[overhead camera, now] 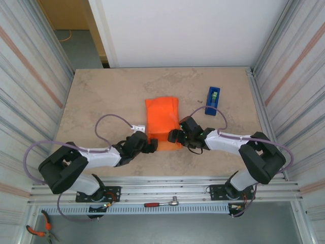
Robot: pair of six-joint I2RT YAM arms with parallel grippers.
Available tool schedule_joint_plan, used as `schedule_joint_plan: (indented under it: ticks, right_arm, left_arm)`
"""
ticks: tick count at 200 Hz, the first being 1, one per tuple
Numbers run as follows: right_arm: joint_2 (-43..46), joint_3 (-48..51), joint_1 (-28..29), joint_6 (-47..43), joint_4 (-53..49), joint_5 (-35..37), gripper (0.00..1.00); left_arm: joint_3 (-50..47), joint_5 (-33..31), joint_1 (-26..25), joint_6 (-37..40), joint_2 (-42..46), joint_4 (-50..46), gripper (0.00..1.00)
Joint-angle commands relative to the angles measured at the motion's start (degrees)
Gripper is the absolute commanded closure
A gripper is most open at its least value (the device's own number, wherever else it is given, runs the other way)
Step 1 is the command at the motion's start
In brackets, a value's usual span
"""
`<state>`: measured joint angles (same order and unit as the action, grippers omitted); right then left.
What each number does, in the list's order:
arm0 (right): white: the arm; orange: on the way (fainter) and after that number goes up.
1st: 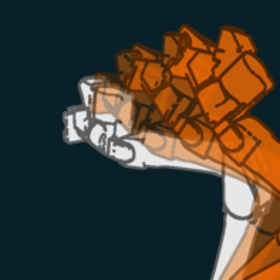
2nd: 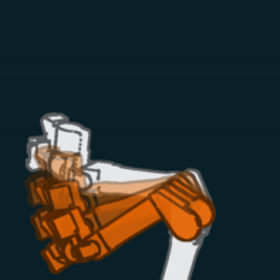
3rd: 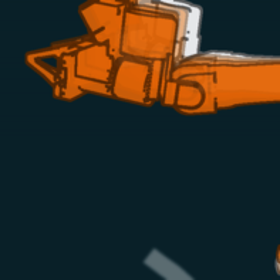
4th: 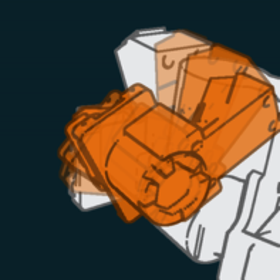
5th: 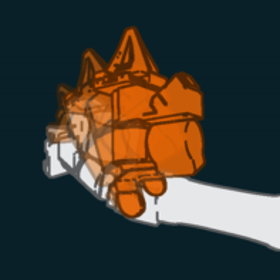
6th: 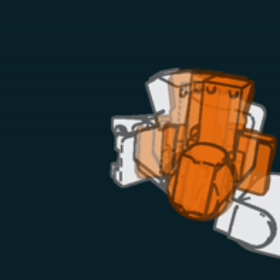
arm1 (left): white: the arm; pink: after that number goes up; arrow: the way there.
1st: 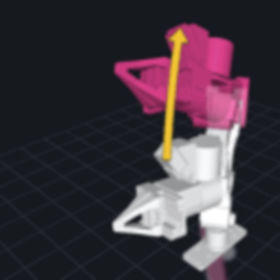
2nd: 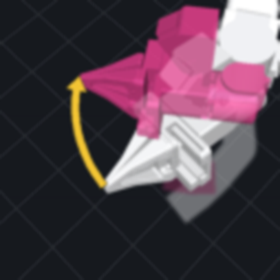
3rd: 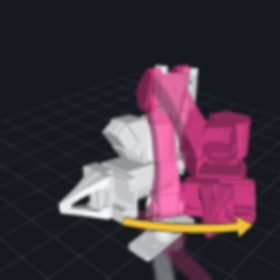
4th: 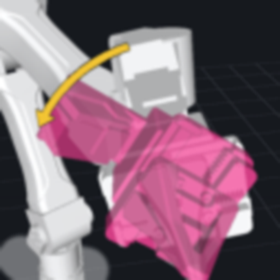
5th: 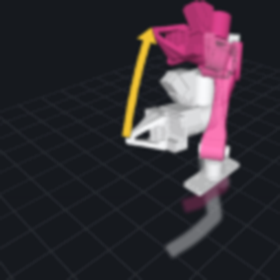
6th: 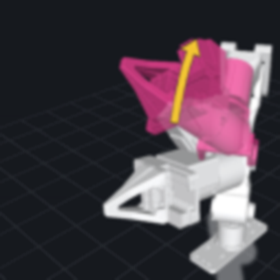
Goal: Wrap the gift box in paper
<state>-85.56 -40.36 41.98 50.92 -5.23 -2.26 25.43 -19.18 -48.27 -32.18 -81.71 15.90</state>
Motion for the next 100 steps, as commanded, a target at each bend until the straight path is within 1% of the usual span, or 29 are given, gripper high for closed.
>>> schedule_joint_plan:
  ticks: [1,33,66,85,100]
  right_arm:
    - [2.7,0.2,0.4,-1.4,-2.1,0.4,0.13]
    - [1.3,-1.5,0.3,-1.5,-3.1,1.1,0.16]
    - [-0.9,-2.9,0.3,-1.3,-2.8,2.5,0.21]
    - [-2.0,-3.8,0.2,-1.3,-2.7,2.9,0.24]
    - [-2.8,-4.2,0.2,-1.5,-2.9,2.9,0.26]
  left_arm:
    - [2.6,-6.1,-0.8,-1.5,-1.6,1.1,0.01]
    - [3.8,-6.6,-1.4,-1.7,-3.9,1.1,0.01]
    - [3.6,-6.5,-1.7,-1.5,-4.1,1.6,0.01]
    - [3.3,-5.5,-1.8,-1.0,-2.3,0.6,0.01]
    - [2.7,-3.0,-1.9,-0.4,0.5,-0.3,0.01]
